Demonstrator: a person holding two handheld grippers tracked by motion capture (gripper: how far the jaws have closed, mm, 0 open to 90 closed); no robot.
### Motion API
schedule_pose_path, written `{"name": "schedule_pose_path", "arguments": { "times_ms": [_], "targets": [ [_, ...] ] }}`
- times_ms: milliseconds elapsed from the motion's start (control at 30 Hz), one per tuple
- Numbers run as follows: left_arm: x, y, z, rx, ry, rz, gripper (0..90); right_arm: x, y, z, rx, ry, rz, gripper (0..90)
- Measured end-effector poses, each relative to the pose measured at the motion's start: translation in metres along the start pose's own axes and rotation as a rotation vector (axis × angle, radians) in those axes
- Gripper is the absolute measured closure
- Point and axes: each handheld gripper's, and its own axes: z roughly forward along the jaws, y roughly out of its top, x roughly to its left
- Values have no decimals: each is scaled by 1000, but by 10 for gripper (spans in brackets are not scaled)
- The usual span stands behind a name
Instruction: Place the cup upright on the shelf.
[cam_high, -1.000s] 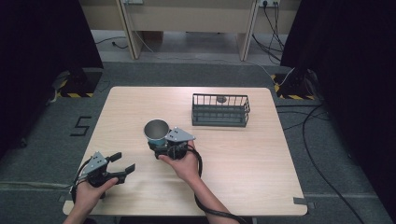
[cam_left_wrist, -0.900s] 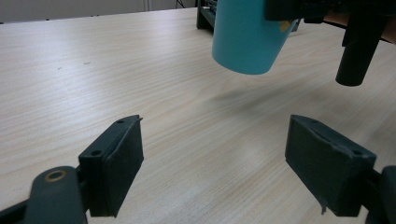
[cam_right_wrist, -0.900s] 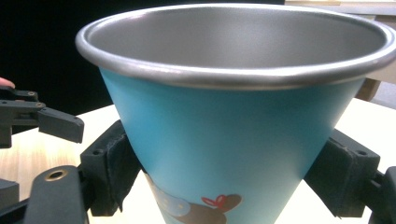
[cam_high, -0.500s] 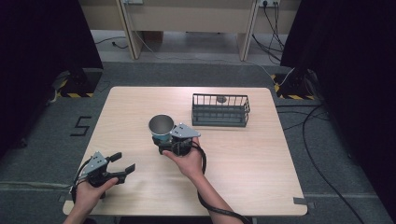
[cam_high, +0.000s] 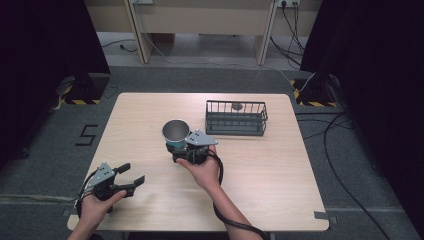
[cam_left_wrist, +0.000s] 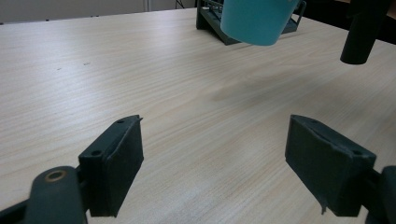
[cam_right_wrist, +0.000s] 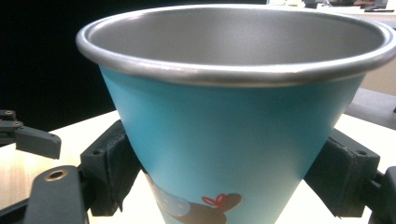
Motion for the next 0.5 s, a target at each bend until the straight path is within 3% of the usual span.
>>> {"name": "schedule_pose_path", "arguments": {
  "times_ms": [500],
  "targets": [
    [0, 0, 0, 0, 0, 0, 186, -12, 8, -9, -12, -44, 0, 197]
  ]
}}
